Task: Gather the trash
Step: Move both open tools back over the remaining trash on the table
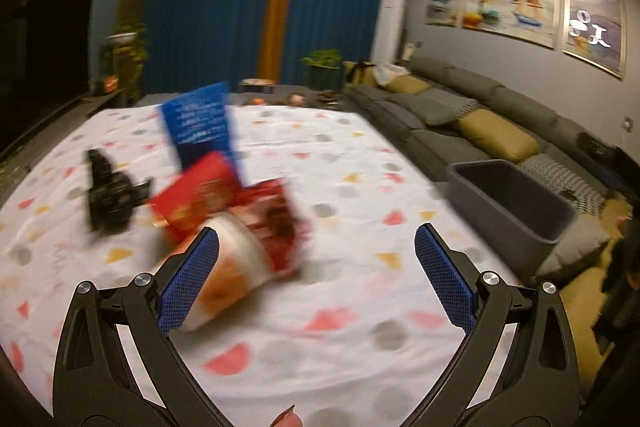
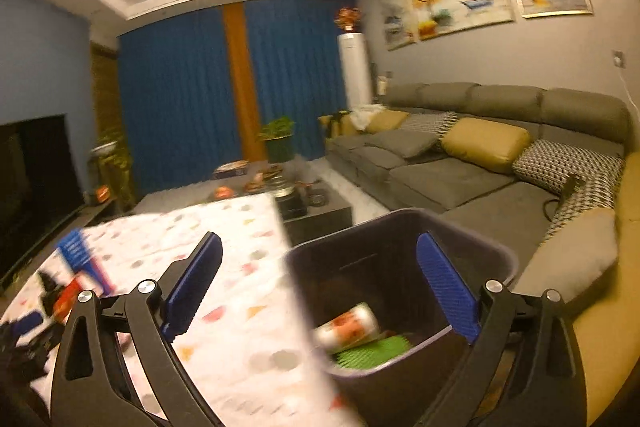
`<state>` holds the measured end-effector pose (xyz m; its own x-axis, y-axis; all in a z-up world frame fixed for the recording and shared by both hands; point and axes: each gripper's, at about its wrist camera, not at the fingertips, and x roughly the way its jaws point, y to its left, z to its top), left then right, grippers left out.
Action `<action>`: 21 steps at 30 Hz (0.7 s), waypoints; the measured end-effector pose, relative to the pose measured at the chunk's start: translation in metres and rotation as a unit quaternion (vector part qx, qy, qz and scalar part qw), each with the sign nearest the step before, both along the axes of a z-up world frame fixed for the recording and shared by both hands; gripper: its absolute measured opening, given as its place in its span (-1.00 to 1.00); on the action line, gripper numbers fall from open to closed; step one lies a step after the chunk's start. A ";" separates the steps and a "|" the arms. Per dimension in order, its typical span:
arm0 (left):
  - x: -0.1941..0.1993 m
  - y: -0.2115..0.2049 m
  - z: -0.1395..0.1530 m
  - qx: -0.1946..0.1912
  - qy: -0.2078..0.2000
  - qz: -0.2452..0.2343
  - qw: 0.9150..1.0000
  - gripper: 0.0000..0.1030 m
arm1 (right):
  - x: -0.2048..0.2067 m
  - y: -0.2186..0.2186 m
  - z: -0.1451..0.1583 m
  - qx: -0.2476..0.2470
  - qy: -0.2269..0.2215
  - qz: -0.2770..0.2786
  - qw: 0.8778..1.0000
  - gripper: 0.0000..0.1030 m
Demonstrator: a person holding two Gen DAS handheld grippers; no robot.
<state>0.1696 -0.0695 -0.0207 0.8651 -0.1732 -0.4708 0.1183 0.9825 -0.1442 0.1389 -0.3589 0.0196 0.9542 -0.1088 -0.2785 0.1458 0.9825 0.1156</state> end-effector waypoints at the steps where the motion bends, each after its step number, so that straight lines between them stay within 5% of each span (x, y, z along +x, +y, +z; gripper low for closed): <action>1: -0.003 0.010 -0.002 -0.001 0.001 0.010 1.000 0.88 | -0.005 0.015 -0.003 -0.001 0.002 0.016 1.000 0.83; 10: -0.023 0.065 -0.010 0.007 0.004 0.040 0.999 0.88 | -0.013 0.103 -0.024 0.010 0.031 0.109 0.993 0.83; 21: -0.011 0.081 -0.027 -0.006 0.031 0.012 0.999 0.88 | -0.010 0.144 -0.030 0.006 0.045 0.142 0.989 0.77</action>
<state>0.1584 0.0119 -0.0474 0.8378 -0.1583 -0.5226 0.0849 0.9832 -0.1617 0.1291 -0.2150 -0.0103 0.9169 0.1638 -0.3639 -0.1256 0.9840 0.1262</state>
